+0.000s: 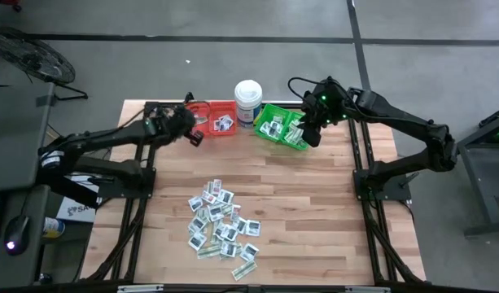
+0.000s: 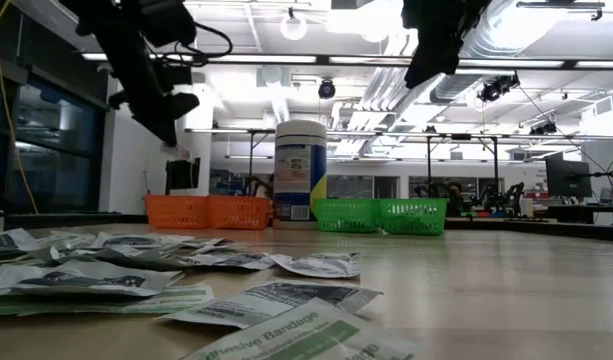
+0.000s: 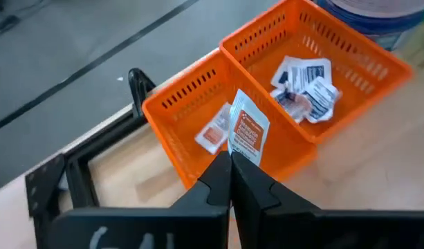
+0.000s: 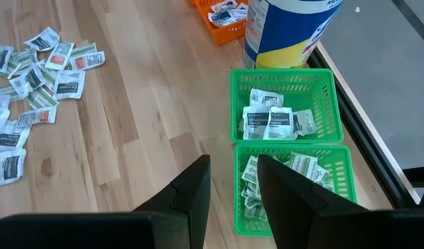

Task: Pick & Place First Aid Supplies
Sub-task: Put the orange ointment pack into the left orange bin, then put the black towelette pack into the left green bin

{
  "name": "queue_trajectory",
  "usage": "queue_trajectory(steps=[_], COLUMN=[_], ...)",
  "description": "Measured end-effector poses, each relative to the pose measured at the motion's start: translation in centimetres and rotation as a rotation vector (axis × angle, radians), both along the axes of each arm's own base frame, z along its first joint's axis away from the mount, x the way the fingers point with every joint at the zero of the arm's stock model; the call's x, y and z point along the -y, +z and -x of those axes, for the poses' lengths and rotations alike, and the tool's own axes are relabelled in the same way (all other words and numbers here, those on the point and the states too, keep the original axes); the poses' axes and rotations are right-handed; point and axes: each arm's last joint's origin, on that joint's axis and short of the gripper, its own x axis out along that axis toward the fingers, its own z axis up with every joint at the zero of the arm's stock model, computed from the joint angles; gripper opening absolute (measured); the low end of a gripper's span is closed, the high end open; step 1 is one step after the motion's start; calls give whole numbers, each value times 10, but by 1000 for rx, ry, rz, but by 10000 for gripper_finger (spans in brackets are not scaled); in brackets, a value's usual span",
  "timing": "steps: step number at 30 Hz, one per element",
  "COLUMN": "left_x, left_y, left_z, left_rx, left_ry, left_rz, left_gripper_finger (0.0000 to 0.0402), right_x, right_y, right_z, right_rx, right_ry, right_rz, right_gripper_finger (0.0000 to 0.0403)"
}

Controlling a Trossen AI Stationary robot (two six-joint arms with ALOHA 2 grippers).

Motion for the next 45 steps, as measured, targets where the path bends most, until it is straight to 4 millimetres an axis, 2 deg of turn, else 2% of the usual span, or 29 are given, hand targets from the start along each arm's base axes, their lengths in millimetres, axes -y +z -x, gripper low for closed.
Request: queue_trajectory(steps=[6,11,18,23,32,45], left_x=[-45,-76,-103,-111,-114,-113], left_y=[-4,-17,-44,-54,-64,-63], left_z=[12,24,30,26,23,22], left_rx=[20,49,76,92,89,108], left_ry=[-49,-104,-162,-179,-186,-218], left_rz=[58,154,287,304,359,374], left_gripper_finger=[0,0,0,0,5,106], right_x=[0,0,0,0,0,0], right_y=[0,1,1,0,0,0], right_z=[0,-1,-1,0,0,0], right_rx=[1,12,12,6,6,9], right_ry=[-3,-1,-4,-4,-13,-25], right_rz=[-3,1,-2,-4,-12,-21], right_gripper_finger=[114,114,114,114,114,114])
